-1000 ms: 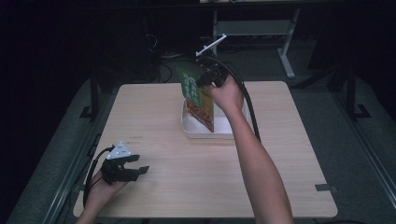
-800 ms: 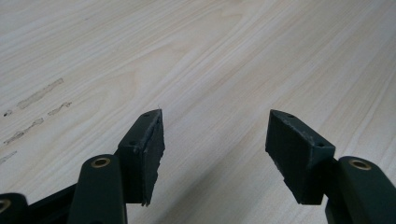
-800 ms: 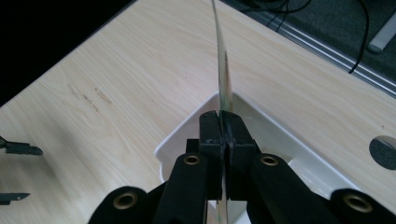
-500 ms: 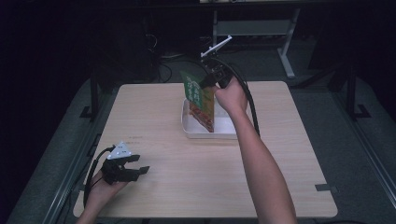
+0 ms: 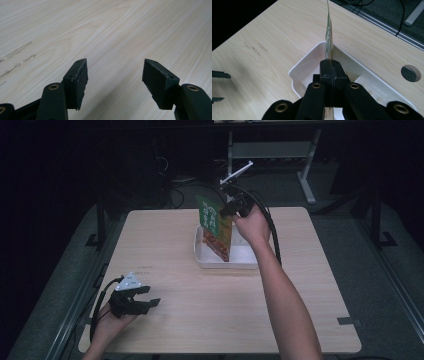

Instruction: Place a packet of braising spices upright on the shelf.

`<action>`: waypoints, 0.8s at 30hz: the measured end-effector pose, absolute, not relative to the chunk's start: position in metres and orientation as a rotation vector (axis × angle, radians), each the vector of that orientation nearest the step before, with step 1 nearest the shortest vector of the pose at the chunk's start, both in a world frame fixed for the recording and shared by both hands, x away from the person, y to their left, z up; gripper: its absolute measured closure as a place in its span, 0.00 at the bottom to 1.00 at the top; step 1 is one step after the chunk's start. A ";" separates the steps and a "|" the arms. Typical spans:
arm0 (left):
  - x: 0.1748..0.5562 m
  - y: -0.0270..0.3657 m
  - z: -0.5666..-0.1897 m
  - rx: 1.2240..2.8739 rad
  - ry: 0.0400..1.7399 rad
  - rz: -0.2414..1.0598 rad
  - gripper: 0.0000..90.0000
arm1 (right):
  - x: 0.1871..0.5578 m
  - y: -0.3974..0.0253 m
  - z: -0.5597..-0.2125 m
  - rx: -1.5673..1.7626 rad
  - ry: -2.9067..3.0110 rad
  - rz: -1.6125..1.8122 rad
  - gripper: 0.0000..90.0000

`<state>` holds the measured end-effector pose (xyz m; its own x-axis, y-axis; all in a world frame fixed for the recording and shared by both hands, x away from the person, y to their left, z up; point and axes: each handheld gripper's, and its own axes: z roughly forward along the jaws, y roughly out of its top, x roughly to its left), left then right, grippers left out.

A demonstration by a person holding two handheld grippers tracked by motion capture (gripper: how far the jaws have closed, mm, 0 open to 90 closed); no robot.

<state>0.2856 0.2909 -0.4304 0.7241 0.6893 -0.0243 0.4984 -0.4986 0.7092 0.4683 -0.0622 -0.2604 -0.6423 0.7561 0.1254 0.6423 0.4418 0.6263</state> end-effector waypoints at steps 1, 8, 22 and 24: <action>0.286 0.291 -0.430 2.205 0.894 0.342 0.41 | 0.468 -0.063 -0.260 1.231 2.516 0.975 1.00; 0.286 0.291 -0.431 2.209 0.890 0.342 0.41 | 0.467 -0.069 -0.261 1.253 2.489 0.975 0.86; 0.286 0.291 -0.431 2.208 0.893 0.340 0.41 | 0.459 -0.093 -0.261 1.289 2.479 1.025 0.64; 0.286 0.291 -0.431 2.206 0.895 0.340 0.41 | 0.457 -0.095 -0.261 1.282 2.479 1.041 0.63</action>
<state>0.2860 0.2907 -0.4310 0.7242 0.6892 -0.0247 0.4993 -0.4993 0.7081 0.4570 -0.0948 -0.2606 -0.6188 0.7683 0.1634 0.6547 0.3896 0.6477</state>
